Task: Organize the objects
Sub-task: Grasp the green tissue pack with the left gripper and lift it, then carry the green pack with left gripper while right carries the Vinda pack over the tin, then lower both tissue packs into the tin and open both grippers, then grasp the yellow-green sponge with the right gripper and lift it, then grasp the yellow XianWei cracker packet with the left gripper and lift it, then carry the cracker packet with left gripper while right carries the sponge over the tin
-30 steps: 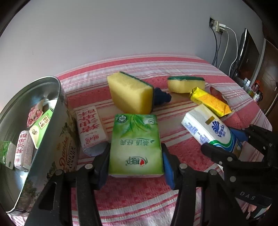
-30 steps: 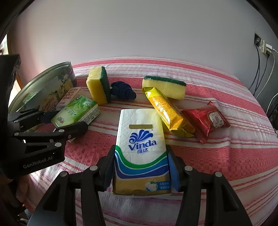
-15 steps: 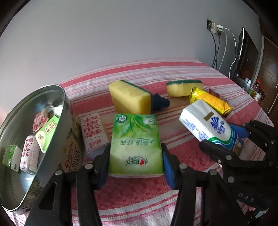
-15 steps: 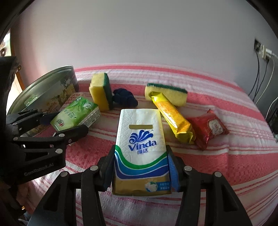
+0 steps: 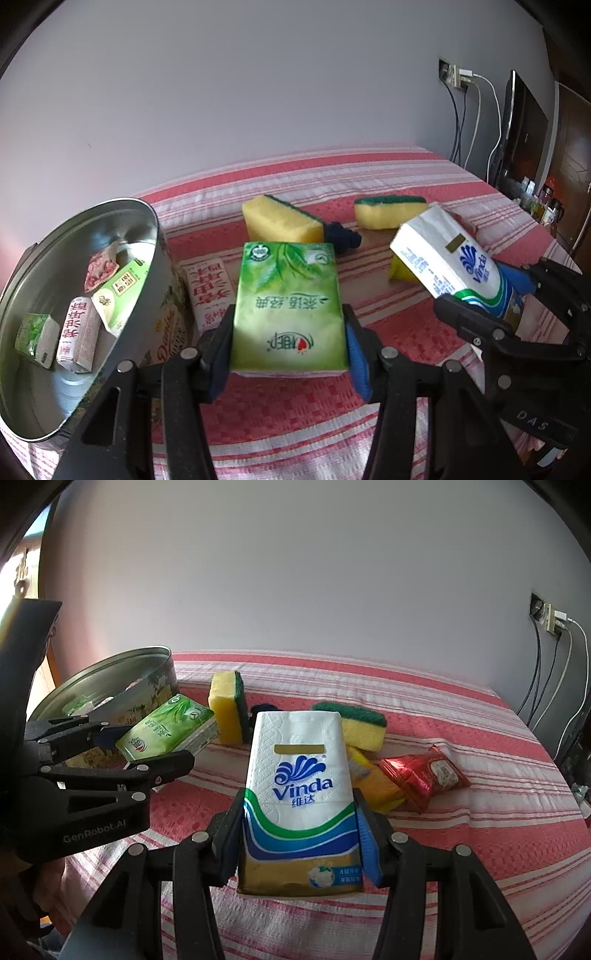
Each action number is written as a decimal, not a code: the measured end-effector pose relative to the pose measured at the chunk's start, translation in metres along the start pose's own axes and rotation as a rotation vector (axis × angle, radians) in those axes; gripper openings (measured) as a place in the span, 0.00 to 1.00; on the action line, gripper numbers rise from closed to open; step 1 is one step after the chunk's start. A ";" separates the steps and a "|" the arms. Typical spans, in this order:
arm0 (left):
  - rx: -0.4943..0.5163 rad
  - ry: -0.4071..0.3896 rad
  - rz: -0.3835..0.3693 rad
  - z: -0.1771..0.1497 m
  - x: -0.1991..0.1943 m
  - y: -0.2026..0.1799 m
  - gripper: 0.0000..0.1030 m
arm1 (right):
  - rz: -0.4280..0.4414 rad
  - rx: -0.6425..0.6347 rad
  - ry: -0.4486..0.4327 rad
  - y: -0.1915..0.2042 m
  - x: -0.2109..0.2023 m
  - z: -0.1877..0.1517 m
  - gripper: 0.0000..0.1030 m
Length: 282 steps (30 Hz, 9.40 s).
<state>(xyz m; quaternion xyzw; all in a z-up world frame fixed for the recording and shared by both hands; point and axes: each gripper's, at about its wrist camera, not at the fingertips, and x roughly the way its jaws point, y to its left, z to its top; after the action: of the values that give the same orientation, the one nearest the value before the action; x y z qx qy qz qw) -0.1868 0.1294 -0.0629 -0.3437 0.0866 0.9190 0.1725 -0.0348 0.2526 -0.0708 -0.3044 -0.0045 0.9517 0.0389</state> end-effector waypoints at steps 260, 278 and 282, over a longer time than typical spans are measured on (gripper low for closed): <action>-0.028 -0.225 0.006 0.034 -0.007 -0.063 0.69 | -0.250 0.238 -0.179 -0.110 -0.014 0.024 0.31; -0.109 -0.314 0.057 0.024 -0.022 -0.027 0.69 | -0.272 0.166 -0.237 -0.095 -0.022 0.026 0.31; -0.120 -0.334 0.072 0.022 -0.027 -0.021 0.69 | -0.270 0.165 -0.251 -0.093 -0.024 0.025 0.31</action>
<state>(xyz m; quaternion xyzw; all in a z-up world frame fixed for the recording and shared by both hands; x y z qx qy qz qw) -0.1732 0.1478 -0.0294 -0.1927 0.0140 0.9725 0.1304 -0.0230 0.3440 -0.0333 -0.1761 0.0281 0.9654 0.1901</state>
